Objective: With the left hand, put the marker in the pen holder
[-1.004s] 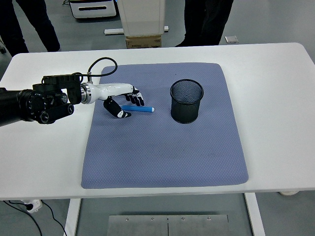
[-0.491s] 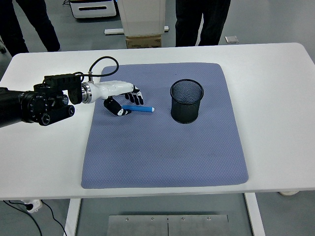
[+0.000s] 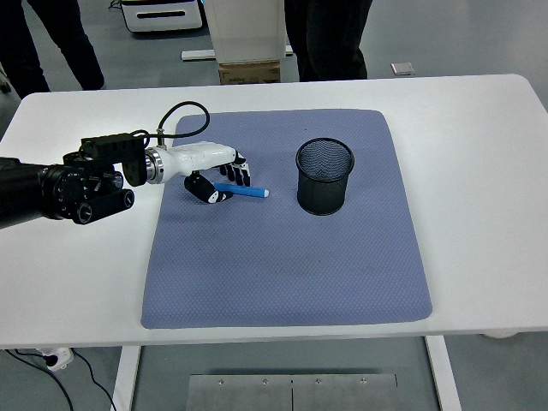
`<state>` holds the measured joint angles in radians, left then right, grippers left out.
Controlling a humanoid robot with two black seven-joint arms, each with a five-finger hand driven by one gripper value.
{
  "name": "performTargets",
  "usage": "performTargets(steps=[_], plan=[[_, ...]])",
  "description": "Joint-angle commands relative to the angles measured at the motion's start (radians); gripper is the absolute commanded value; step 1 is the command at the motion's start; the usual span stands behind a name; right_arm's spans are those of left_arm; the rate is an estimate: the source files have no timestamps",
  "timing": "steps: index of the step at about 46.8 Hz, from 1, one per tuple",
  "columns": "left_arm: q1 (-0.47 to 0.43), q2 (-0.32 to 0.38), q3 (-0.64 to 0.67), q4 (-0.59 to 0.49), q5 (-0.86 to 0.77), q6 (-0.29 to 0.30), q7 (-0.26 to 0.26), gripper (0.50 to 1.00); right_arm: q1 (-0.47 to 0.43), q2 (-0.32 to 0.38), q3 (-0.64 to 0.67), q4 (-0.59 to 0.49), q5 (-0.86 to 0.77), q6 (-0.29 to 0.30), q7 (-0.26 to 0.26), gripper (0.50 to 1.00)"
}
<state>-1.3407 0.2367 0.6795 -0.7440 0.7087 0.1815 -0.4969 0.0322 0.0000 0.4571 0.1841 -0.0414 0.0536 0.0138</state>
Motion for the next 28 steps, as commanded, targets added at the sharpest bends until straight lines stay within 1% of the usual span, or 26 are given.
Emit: performTargets(steps=[1,14,24,25,28], plan=[[0.0,-0.002,0.0,0.0,0.0,0.01,-0.002,0.604,0.0,0.0,0.0,0.0,0.0,0.0,0.0,1.0],[0.011,-0.007,0.0,0.0,0.017,0.024,-0.002,0.604,0.0,0.0,0.0,0.0,0.0,0.0,0.0,1.0],[0.012,-0.007,0.0,0.0,0.023,0.046,-0.002,0.604,0.0,0.0,0.0,0.0,0.0,0.0,0.0,1.0],[0.012,-0.007,0.0,0.0,0.023,0.046,-0.002,0.599,0.0,0.0,0.0,0.0,0.0,0.0,0.0,1.0],[0.012,-0.007,0.0,0.002,0.023,0.046,-0.002,0.529,0.0,0.0,0.0,0.0,0.0,0.0,0.0,1.0]])
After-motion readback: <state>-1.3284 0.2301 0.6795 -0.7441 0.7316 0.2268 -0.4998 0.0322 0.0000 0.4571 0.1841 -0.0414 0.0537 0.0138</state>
